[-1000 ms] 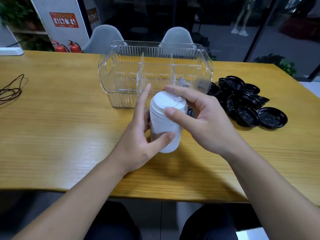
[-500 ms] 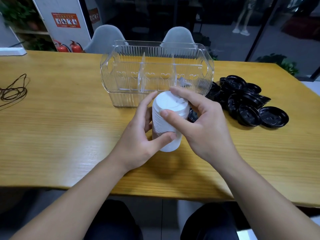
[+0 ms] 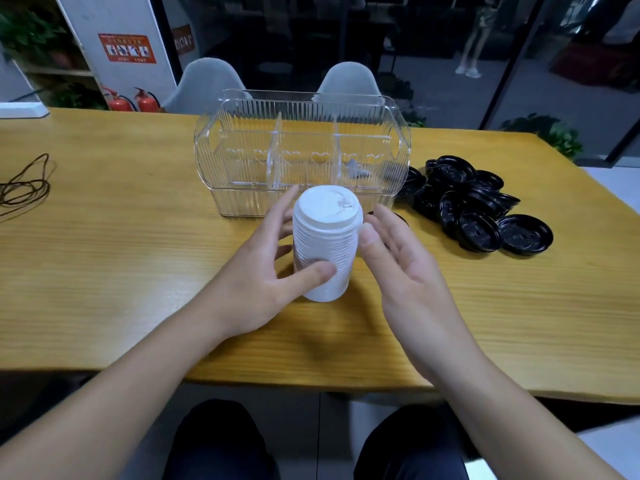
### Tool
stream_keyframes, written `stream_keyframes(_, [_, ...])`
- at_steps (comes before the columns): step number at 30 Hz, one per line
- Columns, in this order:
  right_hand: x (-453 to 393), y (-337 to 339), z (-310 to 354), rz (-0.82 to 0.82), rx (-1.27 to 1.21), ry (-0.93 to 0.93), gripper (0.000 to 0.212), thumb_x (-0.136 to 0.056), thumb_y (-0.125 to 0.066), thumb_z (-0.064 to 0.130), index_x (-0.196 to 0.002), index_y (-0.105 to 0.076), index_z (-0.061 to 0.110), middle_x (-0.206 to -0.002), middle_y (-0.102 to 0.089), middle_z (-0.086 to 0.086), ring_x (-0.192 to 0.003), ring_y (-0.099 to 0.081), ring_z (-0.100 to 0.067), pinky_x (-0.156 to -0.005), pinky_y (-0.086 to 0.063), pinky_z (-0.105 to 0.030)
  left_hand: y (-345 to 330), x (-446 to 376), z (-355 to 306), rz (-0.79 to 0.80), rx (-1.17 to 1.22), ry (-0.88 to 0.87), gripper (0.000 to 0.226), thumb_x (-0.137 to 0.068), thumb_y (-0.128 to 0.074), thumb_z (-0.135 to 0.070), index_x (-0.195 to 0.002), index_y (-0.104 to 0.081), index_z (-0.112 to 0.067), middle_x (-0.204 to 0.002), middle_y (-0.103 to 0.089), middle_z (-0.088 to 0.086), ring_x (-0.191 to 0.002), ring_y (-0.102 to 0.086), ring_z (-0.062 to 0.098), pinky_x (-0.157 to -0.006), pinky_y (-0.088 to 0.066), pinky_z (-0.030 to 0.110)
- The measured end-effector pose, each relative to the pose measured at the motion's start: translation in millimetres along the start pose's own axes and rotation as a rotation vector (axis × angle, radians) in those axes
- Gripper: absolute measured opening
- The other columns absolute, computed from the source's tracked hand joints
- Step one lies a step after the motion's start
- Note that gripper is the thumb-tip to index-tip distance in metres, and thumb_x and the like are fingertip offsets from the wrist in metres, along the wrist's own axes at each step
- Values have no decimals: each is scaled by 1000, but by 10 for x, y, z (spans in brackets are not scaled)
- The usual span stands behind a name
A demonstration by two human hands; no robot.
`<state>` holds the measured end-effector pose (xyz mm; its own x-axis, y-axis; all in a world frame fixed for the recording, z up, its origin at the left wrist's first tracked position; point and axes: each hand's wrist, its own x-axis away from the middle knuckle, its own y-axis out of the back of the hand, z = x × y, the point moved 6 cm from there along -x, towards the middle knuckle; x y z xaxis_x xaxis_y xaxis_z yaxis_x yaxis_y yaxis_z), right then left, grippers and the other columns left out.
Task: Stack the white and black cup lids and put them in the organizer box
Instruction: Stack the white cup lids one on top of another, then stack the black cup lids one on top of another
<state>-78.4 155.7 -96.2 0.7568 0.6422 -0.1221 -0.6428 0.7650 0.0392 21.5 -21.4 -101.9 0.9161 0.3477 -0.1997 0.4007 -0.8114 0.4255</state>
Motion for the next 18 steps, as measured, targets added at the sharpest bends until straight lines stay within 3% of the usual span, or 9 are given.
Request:
stream_keyframes(3, [142, -12, -65, 6, -8, -25, 78, -101, -56, 79, -164, -51, 35, -157, -62, 22, -147, -53, 6, -129, -41, -45, 3, 156, -20, -115, 158, 29, 77, -105, -72, -59, -173, -42, -37, -169, -56, -20, -159, -50, 5, -131, -43, 50])
stream_keyframes(6, [212, -125, -51, 23, -12, 25, 53, -114, -44, 60, -142, -65, 21, -139, -70, 1, -134, -66, -12, -121, -47, -55, -199, 337, -51, -237, 274, 76, 53, -114, -63, -50, -163, -55, -32, -160, -65, -21, -153, -57, 3, -132, -43, 51])
stream_keyframes(7, [226, -170, -35, 33, -32, 42, 49, -116, -43, 53, -144, -67, 21, -139, -73, 2, -137, -65, -14, -121, -48, -53, -269, 379, -51, -257, 281, 85, 54, -115, -63, -50, -164, -54, -31, -160, -65, -20, -152, -57, 4, -132, -43, 50])
stream_keyframes(10, [222, -296, 5, 68, -41, 70, 43, -120, -41, 41, -154, -63, 27, -147, -71, 16, -142, -61, -1, -118, -46, -26, -358, 440, -42, -306, 230, 74, 62, -112, -61, -55, -170, -43, -42, -168, -56, -17, -159, -50, 8, -133, -39, 47])
stream_keyframes(12, [197, -385, 3, 75, -35, 65, 39, -120, -43, 37, -153, -63, 28, -143, -73, 19, -137, -63, 3, -110, -47, -15, -328, 446, -21, -334, 189, 80, 60, -116, -59, -50, -172, -38, -46, -169, -52, -19, -159, -46, 0, -133, -39, 39])
stream_keyframes(15, [98, -542, -15, 69, -18, 54, 37, -121, -44, 35, -151, -64, 27, -143, -74, 17, -139, -64, 0, -117, -48, -29, -186, 409, 63, -361, 142, 114, 61, -117, -59, -45, -174, -35, -44, -166, -53, -15, -153, -50, -5, -130, -43, 33])
stream_keyframes(18, [-75, -763, -32, 95, 0, 37, 36, -122, -42, 36, -144, -68, 25, -137, -76, 14, -134, -66, -3, -119, -48, -38, 92, 315, 272, -406, 121, 134, 68, -109, -56, -64, -171, -39, -45, -164, -58, -11, -156, -52, 8, -132, -42, 49])
